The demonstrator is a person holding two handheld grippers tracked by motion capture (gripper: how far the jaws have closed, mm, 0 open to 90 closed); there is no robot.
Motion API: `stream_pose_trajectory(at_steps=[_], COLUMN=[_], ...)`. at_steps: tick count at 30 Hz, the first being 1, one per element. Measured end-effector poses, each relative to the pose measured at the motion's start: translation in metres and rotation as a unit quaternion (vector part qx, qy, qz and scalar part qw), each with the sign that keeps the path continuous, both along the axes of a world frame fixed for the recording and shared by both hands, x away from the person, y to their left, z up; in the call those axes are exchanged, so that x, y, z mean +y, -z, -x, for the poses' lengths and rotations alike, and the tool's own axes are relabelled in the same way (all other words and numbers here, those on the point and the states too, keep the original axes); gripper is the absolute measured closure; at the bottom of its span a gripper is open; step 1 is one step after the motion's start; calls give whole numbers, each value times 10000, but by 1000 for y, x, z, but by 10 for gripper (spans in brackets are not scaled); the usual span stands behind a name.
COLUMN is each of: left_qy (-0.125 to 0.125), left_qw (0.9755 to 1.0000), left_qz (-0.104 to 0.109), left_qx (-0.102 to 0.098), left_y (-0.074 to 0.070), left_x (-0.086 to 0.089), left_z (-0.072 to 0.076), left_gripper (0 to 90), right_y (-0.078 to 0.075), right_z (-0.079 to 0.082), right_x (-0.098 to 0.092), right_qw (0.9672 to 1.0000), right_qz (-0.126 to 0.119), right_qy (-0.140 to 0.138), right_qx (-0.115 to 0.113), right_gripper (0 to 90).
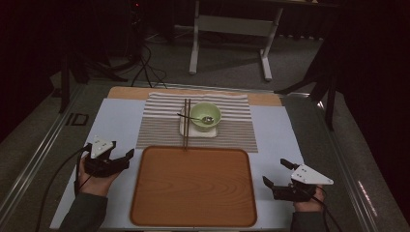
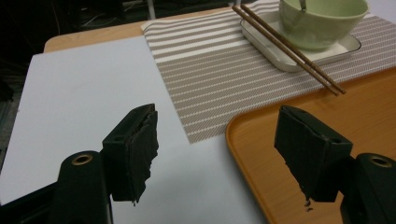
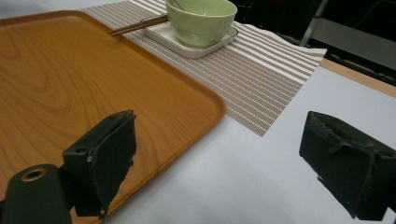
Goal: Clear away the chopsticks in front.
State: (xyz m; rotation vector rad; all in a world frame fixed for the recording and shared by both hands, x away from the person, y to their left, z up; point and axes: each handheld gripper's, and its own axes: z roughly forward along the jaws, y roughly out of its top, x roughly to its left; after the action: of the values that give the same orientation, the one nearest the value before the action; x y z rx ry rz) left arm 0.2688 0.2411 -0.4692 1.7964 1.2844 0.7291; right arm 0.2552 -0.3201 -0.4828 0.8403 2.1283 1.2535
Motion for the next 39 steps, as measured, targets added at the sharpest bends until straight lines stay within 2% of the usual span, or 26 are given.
stream_pose_trajectory(at_steps=[7, 20, 31, 39], left_qy=[-19, 15, 50, 81], left_qw=[10000, 9998, 9997, 9995], left_qz=[-2, -168, -218, -246], left_qx=[-59, -144, -136, -178], left_y=[-5, -14, -11, -14], left_x=[-8, -20, -31, -38], left_z=[-12, -38, -53, -70], left_gripper=[309, 312, 312, 313], right_y=[0, -1, 0, 0], right_z=[0, 1, 0, 0], right_x=[0, 0, 0, 0], right_qw=[10000, 10000, 10000, 10000], right_qz=[17, 7, 17, 30], right_qy=[-8, -6, -8, -17], right_qx=[-4, -33, -9, -20], right_gripper=[105, 105, 106, 105])
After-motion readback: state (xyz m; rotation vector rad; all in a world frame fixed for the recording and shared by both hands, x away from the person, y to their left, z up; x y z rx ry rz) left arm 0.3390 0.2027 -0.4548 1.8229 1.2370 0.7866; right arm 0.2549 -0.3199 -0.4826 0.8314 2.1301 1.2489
